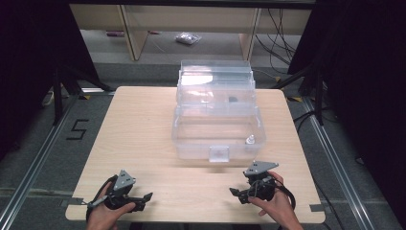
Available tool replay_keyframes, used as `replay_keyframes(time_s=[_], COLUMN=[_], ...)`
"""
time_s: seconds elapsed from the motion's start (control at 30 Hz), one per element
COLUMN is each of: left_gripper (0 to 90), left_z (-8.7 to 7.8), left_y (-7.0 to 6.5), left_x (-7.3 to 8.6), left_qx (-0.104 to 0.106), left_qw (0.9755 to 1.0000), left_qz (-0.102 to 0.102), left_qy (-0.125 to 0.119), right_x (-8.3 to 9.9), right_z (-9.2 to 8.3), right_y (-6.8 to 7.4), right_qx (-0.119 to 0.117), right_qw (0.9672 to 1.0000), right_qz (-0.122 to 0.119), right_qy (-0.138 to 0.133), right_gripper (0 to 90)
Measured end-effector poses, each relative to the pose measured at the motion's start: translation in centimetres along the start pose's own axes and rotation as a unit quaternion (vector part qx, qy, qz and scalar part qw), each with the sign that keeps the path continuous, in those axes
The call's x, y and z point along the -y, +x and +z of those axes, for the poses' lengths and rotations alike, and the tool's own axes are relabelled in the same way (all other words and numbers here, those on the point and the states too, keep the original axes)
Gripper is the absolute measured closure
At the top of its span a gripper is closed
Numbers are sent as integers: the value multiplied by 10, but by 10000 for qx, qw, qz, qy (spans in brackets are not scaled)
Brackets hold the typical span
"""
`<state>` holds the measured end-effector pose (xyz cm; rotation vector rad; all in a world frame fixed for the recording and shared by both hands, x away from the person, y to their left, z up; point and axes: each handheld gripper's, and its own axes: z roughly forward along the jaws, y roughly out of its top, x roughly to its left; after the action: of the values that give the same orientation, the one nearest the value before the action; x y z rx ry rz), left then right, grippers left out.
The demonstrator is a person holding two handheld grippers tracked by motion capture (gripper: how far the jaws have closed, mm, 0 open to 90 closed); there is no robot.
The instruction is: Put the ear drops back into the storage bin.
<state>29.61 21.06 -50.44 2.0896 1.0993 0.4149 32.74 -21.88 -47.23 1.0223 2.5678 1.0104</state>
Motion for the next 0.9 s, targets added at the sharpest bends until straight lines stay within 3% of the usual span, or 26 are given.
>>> replay_keyframes(time_s=[0.07,0.13,0.17,0.27,0.3,0.33,0.37,0.4,0.47,0.5,0.53,0.57,0.63,0.77,0.8,0.87,0.9], left_gripper=[154,154,154,154,154,154,154,154,154,154,154,154,154,154,154,154,154], left_z=[-1,0,0,-1,0,0,0,0,0,0,0,0,0,-1,0,0,0], left_y=[1,0,0,1,0,0,0,0,0,0,0,1,0,0,0,0,0], left_x=[-1,0,0,0,0,0,0,0,0,0,0,0,0,0,0,0,0], left_qx=[-7,3,-8,-1,4,2,-1,1,3,-5,-9,-26,22,4,7,-6,-27], left_qw=[10000,10000,10000,10000,10000,10000,10000,10000,10000,10000,10000,10000,10000,10000,10000,10000,10000], left_qz=[47,10,14,52,3,1,7,8,0,10,15,43,3,52,7,26,50], left_qy=[20,7,11,34,0,4,5,-2,-5,21,14,30,12,42,6,25,42], right_x=[4,7,9,14,16,17,18,20,21,23,23,25,26,30,31,33,34], right_z=[0,-3,-2,-2,-1,-1,-1,-2,-1,-2,-4,-2,-4,-5,-5,-6,-5], right_y=[0,2,0,0,1,2,2,5,3,7,8,9,9,10,14,10,12], right_qx=[0,-21,-22,-53,-16,-39,-60,-35,-51,31,76,74,75,60,65,140,124], right_qw=[9999,9997,10000,10000,9999,9999,10000,9999,9999,9999,10000,9999,9999,9999,9996,9999,9998], right_qz=[94,225,79,34,45,114,17,160,-77,96,53,60,-30,58,277,24,108], right_qy=[-99,39,-43,14,-117,-64,-47,-31,-101,-98,6,-106,-63,-86,8,-48,-82], right_gripper=[199,199,199,199,200,199,199,199,200,200,200,200,200,200,200,201,201])
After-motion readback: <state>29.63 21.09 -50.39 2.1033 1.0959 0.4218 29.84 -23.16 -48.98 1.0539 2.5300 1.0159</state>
